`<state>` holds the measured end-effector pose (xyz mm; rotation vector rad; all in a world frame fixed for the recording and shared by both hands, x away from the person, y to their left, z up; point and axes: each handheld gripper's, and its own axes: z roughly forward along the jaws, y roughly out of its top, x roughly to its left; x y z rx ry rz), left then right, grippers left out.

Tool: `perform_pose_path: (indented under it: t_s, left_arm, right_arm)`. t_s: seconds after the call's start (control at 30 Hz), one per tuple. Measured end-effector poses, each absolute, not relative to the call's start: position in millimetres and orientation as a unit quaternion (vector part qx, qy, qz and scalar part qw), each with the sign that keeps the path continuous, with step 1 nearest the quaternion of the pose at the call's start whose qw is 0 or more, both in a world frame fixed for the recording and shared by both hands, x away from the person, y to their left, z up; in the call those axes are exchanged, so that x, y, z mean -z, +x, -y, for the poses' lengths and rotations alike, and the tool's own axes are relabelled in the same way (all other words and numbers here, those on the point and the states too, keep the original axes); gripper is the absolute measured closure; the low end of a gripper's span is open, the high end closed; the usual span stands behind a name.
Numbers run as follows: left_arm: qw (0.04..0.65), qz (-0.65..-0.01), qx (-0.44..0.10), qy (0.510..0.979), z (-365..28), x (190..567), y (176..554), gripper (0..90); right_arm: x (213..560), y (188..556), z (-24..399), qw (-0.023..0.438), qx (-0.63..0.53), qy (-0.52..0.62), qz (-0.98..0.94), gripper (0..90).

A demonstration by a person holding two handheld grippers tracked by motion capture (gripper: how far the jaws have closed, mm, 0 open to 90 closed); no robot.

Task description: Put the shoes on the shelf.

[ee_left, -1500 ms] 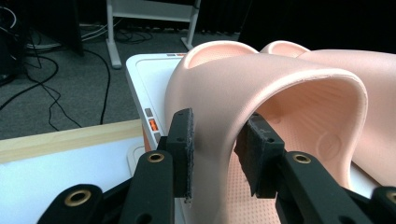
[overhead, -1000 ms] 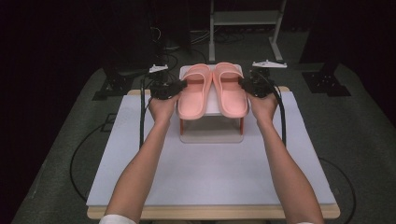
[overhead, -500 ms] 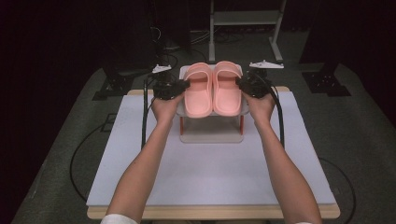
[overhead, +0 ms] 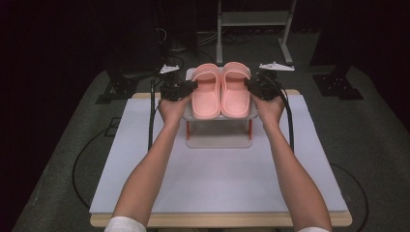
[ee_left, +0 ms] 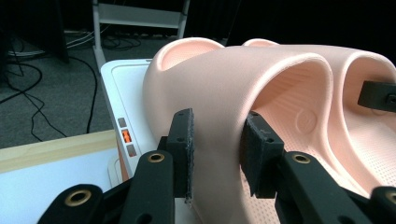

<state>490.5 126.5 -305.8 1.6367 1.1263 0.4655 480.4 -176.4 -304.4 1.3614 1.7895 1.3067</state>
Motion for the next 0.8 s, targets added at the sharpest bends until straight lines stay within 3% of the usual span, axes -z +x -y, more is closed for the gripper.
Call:
perform_pose_path:
  t_s: [0.8]
  left_arm:
    - [0.528, -0.462, -0.200, 0.684, -127.6, 303.1, 493.1, 63.3]
  right_arm:
    - [306.1, 482.6, 180.9, 0.258, -0.495, 0.499, -0.663, 66.4]
